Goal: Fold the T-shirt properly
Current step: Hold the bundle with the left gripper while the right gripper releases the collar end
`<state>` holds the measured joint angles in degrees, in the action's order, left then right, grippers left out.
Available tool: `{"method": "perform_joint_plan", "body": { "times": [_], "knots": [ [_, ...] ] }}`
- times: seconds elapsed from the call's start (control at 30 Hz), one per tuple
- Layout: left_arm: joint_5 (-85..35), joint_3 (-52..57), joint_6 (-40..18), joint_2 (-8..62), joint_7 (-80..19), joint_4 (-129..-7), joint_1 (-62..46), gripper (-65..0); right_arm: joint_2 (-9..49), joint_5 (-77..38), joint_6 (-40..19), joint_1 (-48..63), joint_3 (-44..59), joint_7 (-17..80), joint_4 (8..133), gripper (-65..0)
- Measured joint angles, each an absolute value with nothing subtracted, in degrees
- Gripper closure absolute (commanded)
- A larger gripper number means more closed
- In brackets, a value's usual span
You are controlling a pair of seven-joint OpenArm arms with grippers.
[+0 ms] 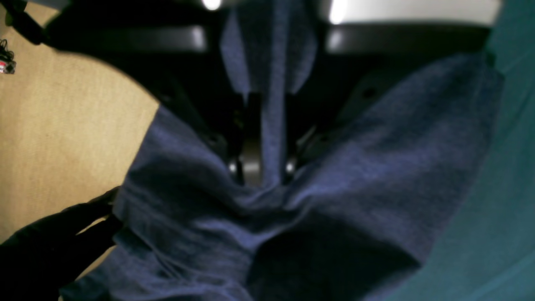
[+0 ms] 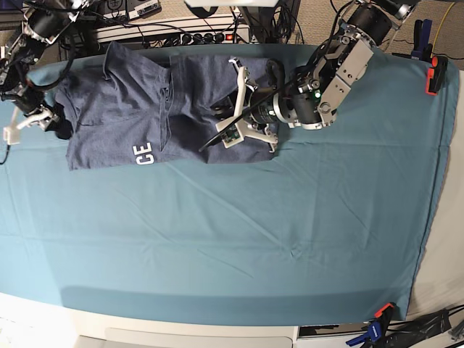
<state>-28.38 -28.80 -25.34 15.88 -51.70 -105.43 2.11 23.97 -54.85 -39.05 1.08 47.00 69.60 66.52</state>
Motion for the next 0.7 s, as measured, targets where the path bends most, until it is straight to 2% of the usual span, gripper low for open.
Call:
{"method": "perform_joint_plan", "body": {
  "times": [0.13,0.37,0.5,0.7],
  "knots": [
    [-28.36,-28.8,-25.32,15.88,-51.7,-105.43,2.11,-9.6,24.62,-56.77,-39.05,-2.28,44.64,71.29,62.28,-37.1],
    [-28.05,-28.8,-25.34,15.86,-51.7,-105.43,2.09,-9.6,25.17,-61.65,-39.53,-2.87,36.95,77.36,62.37,-37.1],
    [-26.37,-28.8,-25.08,15.88,-51.72,-105.43,2.09,-9.6,27.05,-63.13,-39.55,-2.15,32.73,77.54,62.59,-37.1],
    [-26.39,-28.8,-25.08,15.88,-51.7,-105.43,2.09,-9.6,29.47,-64.64,-39.75,0.08,32.16,77.62,62.59,-37.1]
  ]
}}
